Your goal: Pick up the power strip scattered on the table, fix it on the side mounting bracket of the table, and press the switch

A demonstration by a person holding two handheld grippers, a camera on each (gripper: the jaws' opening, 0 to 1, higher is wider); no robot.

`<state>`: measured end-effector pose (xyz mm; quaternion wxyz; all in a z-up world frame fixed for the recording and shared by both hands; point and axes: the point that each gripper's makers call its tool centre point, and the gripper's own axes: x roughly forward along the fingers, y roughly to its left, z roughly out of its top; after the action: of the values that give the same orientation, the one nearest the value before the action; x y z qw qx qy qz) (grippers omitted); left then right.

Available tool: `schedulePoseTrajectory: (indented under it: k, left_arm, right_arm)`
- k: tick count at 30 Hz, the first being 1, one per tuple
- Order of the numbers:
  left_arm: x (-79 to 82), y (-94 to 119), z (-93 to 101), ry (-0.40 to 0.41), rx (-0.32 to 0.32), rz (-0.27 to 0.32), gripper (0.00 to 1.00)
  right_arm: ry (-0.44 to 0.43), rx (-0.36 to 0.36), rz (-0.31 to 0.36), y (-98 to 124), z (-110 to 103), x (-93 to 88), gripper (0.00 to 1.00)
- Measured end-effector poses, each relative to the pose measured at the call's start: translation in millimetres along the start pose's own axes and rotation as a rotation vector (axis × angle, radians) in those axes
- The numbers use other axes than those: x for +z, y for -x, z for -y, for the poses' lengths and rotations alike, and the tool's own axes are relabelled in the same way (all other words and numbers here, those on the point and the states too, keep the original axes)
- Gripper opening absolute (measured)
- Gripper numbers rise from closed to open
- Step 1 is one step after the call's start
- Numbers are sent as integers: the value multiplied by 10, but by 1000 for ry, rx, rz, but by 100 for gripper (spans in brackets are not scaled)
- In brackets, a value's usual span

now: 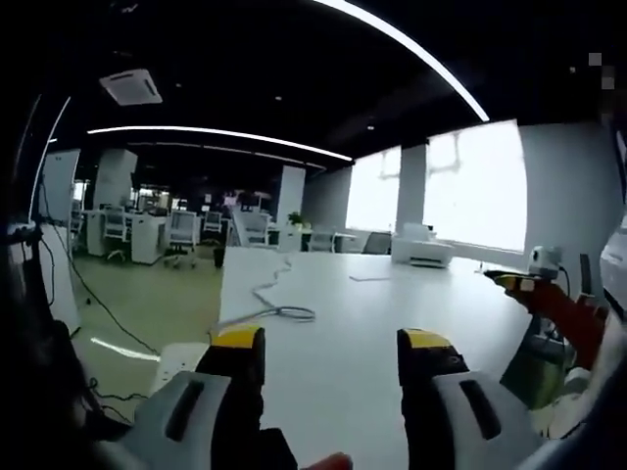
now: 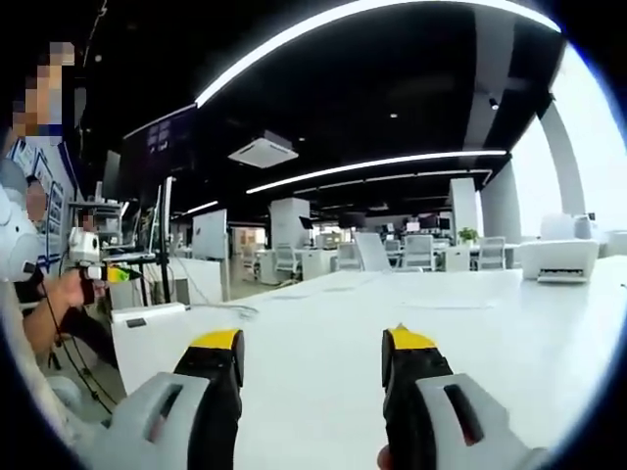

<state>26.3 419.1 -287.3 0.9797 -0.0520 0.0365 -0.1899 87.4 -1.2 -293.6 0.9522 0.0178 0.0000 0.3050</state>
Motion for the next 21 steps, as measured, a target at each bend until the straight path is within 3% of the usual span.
schedulePoseTrajectory:
  k: [9,15,21]
  left_arm:
    - [90,97,-199,-34,41,-52,53]
    - [175,120,-258,-16,21,-53,53]
    - [189,148,-380,-36,42,-101,51]
  right_arm:
    - [0,11,-9,-25,-25,-18,52]
    - [3,24,-16,-84,-60,-22,52]
    - [3,41,-24,-135,-110,-39,52]
